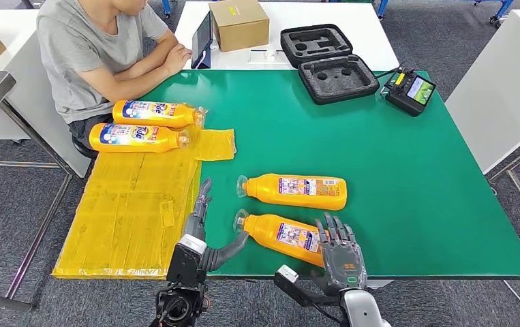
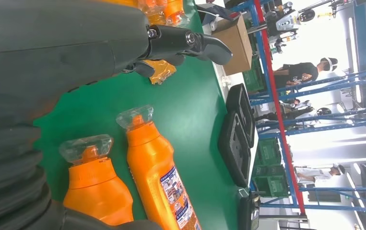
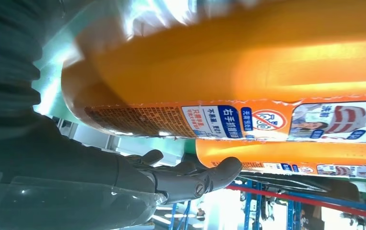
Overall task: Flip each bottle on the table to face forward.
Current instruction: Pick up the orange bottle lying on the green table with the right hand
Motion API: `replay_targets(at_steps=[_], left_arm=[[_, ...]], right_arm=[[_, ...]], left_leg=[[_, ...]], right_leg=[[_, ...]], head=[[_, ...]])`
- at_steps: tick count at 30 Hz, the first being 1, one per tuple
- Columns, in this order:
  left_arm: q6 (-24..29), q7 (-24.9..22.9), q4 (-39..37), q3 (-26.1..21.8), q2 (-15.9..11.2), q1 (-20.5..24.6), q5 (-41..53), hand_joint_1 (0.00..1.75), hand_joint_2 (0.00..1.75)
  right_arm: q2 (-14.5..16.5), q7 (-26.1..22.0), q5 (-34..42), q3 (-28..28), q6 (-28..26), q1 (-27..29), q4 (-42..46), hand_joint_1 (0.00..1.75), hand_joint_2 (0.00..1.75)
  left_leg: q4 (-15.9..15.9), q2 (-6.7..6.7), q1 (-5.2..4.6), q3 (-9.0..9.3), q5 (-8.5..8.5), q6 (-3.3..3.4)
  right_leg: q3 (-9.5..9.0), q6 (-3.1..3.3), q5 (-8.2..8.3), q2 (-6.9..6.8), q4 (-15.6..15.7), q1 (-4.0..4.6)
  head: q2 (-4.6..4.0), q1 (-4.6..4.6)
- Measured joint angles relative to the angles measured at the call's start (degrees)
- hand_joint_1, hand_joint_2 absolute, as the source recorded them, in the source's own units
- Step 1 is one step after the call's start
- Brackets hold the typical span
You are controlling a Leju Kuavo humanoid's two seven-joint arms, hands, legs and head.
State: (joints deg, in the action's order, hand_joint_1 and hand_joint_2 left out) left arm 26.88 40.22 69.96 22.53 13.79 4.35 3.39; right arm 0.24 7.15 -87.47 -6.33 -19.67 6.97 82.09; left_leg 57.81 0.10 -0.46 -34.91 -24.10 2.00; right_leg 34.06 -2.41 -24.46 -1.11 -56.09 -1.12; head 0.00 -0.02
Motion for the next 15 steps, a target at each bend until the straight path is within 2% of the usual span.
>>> replay_targets(at_steps=[9, 10, 11, 13, 14, 15], left_arm=[[0.34, 0.00, -0.01, 0.02, 0.08, 0.01, -0.04, 0.00, 1.75], [0.27, 0.00, -0.02, 0.03, 0.13, 0.01, -0.02, 0.00, 1.75], [0.18, 0.00, -0.04, 0.04, 0.19, 0.02, 0.00, 0.00, 1.75], [-0.07, 0.00, -0.11, 0.13, 0.27, 0.06, 0.09, 0.00, 1.75], [-0.16, 0.00, -0.17, 0.18, 0.32, 0.11, 0.13, 0.00, 1.75], [-0.25, 0.00, -0.25, 0.23, 0.38, 0.18, 0.17, 0.00, 1.75]], right_arm=[[0.25, 0.14, -0.87, 1.88, -0.30, -0.29, -0.34, 0.00, 1.75], [0.31, 0.04, -0.54, 2.21, -0.27, -0.36, -0.47, 0.23, 1.75], [0.38, -0.25, 0.08, 2.58, -0.13, -0.47, -0.66, 0.59, 1.75], [0.57, -1.44, 1.98, 3.48, 0.46, -0.74, -1.29, 1.46, 1.75], [0.63, -2.28, 3.08, 3.98, 0.82, -0.90, -1.73, 1.67, 1.75], [0.72, -3.15, 4.16, 4.52, 1.15, -1.04, -2.24, 1.75, 1.75]], left_leg=[[0.00, 0.00, 0.00, 0.00, 0.00, 0.00], [0.00, 0.00, 0.00, 0.00, 0.00, 0.00], [0.00, 0.00, 0.00, 0.00, 0.00, 0.00], [0.00, 0.00, 0.00, 0.00, 0.00, 0.00], [0.00, 0.00, 0.00, 0.00, -0.01, 0.00], [0.00, 0.00, 0.00, 0.00, -0.01, 0.00]], right_leg=[[-0.01, 0.00, 0.00, 0.00, 0.00, 0.00], [-0.01, 0.00, 0.00, 0.00, 0.00, 0.00], [-0.01, 0.00, 0.00, 0.00, 0.00, 0.00], [-0.01, 0.00, 0.00, 0.00, 0.00, 0.00], [-0.01, 0.00, 0.00, 0.01, 0.00, 0.00], [-0.01, 0.00, 0.00, 0.01, 0.00, 0.00]], head=[[0.00, -0.01], [0.00, -0.01], [0.00, -0.01], [0.00, -0.01], [0.00, -0.01], [0.00, -0.01]])
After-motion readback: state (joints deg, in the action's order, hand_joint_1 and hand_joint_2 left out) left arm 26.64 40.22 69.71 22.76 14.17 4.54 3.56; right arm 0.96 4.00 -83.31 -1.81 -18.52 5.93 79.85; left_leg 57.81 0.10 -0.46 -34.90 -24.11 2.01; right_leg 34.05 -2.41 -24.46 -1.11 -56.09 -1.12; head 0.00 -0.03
